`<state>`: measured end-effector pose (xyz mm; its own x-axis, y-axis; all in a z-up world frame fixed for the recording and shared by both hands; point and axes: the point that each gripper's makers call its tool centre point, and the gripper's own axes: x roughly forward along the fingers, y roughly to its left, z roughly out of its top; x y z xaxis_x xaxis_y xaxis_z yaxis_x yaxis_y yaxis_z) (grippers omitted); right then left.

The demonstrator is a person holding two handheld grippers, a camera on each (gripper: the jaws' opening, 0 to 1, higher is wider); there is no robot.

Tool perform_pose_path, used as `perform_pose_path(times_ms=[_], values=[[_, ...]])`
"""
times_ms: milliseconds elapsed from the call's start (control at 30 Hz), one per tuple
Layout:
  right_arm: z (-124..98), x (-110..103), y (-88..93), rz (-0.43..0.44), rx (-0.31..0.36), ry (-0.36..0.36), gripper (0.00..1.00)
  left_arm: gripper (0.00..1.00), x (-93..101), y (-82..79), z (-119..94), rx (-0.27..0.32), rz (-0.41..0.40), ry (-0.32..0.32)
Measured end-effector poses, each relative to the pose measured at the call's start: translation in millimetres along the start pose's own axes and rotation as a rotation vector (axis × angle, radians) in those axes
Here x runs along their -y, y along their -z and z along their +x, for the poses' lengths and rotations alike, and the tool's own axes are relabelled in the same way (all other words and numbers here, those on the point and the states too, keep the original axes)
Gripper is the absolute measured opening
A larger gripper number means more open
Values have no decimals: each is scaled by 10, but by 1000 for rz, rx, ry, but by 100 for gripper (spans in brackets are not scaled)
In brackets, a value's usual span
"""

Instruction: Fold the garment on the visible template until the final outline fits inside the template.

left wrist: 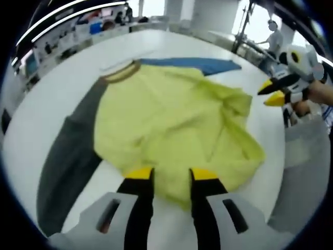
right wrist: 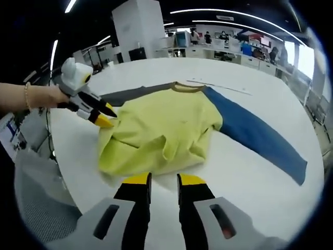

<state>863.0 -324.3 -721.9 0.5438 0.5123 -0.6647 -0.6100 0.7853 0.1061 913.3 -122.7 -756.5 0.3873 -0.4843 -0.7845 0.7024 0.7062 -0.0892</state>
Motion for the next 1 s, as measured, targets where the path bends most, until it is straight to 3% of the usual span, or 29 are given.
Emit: perform_pose_path(times_ms=[467,1000], values=[[51,14,-3,15,1,0,19,6,-4,54,101,-51,36,7],[263,23,9,51,-10,-3,19,1,-8,88,130,-75,42,16]])
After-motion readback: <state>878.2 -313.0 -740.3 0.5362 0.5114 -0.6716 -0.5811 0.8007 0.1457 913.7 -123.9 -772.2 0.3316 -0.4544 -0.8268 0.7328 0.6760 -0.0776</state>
